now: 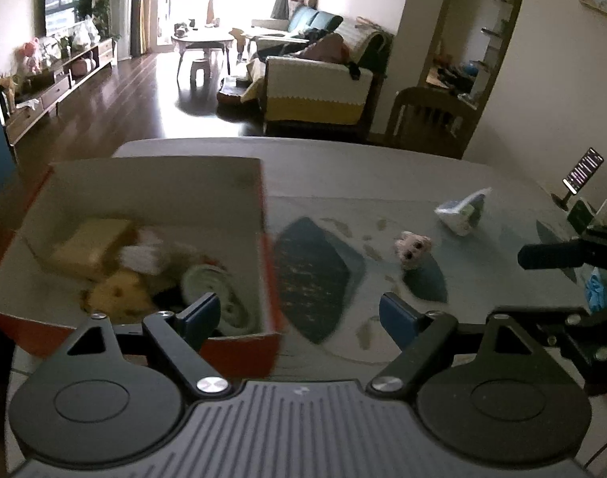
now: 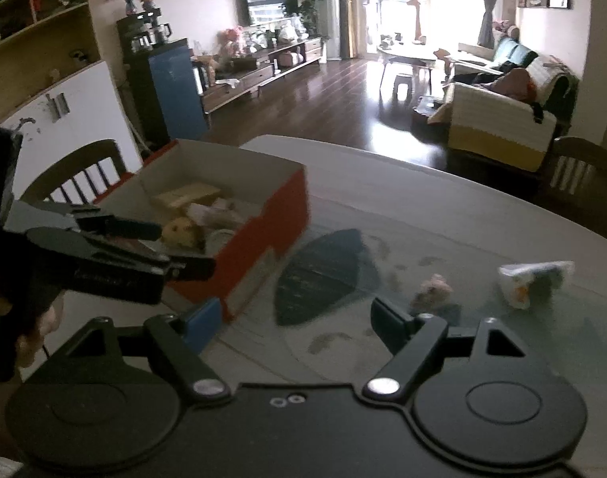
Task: Organize objects
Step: 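Withdraw both open grippers from the box back over the table, then grasp white plush doll head with left gripper while right gripper grasps tissue pack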
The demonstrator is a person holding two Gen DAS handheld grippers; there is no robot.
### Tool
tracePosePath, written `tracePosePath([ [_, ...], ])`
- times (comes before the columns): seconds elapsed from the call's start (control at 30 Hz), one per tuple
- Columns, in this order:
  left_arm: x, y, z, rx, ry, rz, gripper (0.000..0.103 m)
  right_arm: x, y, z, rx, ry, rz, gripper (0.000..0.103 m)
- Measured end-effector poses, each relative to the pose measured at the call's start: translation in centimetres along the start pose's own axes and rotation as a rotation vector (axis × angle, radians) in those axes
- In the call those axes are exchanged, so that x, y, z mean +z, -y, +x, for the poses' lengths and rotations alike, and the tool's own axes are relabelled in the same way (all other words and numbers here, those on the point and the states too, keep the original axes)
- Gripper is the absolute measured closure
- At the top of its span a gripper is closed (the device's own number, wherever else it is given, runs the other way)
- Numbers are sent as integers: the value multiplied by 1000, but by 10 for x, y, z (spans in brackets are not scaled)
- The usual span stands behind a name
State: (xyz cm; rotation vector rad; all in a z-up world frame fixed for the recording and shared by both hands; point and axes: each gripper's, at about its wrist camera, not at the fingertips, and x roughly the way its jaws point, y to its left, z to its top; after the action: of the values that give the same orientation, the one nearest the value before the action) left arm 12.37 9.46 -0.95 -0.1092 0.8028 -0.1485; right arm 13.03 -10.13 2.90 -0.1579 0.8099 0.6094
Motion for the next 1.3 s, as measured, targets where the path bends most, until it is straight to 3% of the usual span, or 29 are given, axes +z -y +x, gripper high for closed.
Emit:
tracePosePath([
  [0.1,-5,21,6,0,7,2,0,-9,21,-4,-15,-5,16,21],
  [0.47,-9,86,41,-43,5,51,0,-48,106,-13,-142,-45,113,21],
  [0.73,0,124,81,-67,-39,96,0,-57,158,-15,-221,-62,151,21],
  [0.97,17,147,122,-9,-51,177,0,-42,199,2,-279,-82,168,21],
  [1.3,36,157,173,17,-69,207,0,1,241,57,-343,-98,208,21],
])
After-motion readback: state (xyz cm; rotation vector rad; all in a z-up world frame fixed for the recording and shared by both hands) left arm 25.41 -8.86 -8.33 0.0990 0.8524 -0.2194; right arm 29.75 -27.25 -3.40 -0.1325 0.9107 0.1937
